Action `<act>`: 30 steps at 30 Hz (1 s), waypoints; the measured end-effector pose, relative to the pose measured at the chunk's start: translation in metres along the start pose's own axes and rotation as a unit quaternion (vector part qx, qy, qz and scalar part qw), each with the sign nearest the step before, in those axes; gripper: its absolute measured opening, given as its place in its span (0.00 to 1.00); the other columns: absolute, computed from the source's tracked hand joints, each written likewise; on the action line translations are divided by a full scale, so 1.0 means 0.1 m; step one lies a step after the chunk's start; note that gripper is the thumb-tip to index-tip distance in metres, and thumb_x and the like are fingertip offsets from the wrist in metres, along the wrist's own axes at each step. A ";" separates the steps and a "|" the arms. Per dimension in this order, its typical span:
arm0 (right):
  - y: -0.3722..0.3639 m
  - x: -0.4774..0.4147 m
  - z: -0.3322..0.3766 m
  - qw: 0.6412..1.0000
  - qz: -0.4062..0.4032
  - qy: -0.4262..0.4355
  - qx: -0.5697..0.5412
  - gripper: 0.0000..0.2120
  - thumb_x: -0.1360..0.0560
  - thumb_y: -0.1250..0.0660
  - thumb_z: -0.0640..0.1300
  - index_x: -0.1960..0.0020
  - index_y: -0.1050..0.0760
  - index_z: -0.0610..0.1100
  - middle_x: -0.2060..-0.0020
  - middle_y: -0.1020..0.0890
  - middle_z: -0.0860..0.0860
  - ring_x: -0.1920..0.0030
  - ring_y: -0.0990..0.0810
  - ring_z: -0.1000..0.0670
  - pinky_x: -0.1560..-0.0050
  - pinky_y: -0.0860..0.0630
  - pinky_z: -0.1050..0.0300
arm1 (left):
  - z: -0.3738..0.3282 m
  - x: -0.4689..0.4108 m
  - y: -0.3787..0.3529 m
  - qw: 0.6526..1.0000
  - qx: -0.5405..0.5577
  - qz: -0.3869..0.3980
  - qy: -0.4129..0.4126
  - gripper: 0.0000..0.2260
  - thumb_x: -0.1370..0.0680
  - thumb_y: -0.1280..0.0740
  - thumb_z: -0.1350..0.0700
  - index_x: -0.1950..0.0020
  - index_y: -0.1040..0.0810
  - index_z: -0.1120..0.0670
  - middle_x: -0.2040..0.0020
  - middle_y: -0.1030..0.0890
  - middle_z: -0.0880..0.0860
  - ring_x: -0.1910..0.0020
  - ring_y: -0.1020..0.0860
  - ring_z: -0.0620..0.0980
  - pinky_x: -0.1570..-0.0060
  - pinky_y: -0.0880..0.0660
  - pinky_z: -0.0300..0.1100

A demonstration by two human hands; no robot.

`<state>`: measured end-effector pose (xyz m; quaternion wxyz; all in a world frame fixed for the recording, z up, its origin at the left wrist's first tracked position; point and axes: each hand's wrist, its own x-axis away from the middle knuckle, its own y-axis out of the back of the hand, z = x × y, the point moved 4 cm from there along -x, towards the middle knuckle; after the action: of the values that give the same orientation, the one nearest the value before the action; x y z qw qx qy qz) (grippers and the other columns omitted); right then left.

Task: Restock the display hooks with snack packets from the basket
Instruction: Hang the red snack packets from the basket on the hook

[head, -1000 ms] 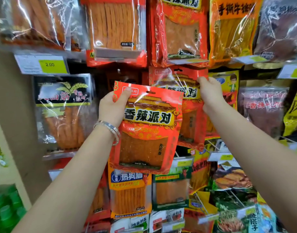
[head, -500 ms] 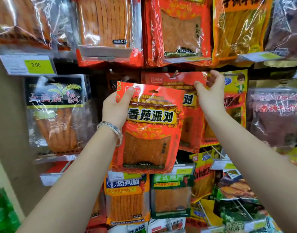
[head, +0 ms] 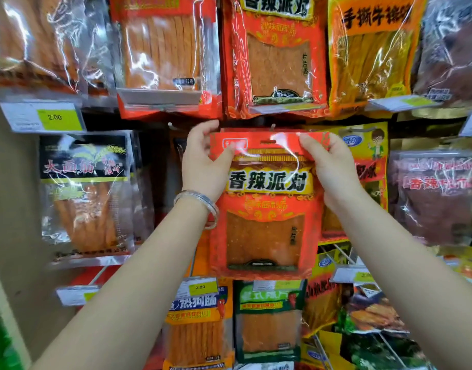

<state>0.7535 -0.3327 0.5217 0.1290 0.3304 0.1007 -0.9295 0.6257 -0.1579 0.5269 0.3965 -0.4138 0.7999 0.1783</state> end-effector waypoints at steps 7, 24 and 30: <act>0.05 -0.24 0.23 0.996 -0.019 0.065 0.056 0.04 0.26 0.33 0.49 0.58 0.24 0.50 0.60 0.18 0.55 0.57 0.19 0.54 0.53 0.24 0.54 | -0.28 0.00 -0.21 0.972 -0.115 0.087 -0.185 0.21 0.26 0.37 0.62 0.32 0.28 0.53 0.45 0.26 0.48 0.45 0.30 0.41 0.40 0.30 0.44; 0.10 -0.28 -0.26 0.986 -0.082 0.035 0.140 0.24 0.26 0.32 0.55 0.36 0.31 0.43 0.47 0.24 0.53 0.46 0.24 0.59 0.46 0.27 0.62 | 0.19 0.22 -0.27 0.969 -0.147 0.117 -0.162 0.22 0.26 0.37 0.57 0.31 0.29 0.49 0.42 0.27 0.46 0.39 0.29 0.45 0.36 0.32 0.43; 0.04 0.36 -0.62 0.887 -0.086 0.252 0.377 0.30 0.27 0.32 0.44 0.28 0.37 0.41 0.30 0.34 0.40 0.29 0.39 0.43 0.30 0.41 0.50 | 0.83 0.62 -0.40 0.865 -0.384 0.221 -0.238 0.27 0.27 0.35 0.55 0.28 0.34 0.53 0.25 0.38 0.56 0.26 0.42 0.58 0.31 0.40 0.54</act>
<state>0.7647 -0.3258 0.4507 -0.1148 0.5674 -0.1999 -0.7905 0.6771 -0.1630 0.4282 0.3347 -0.2903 0.6205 0.6470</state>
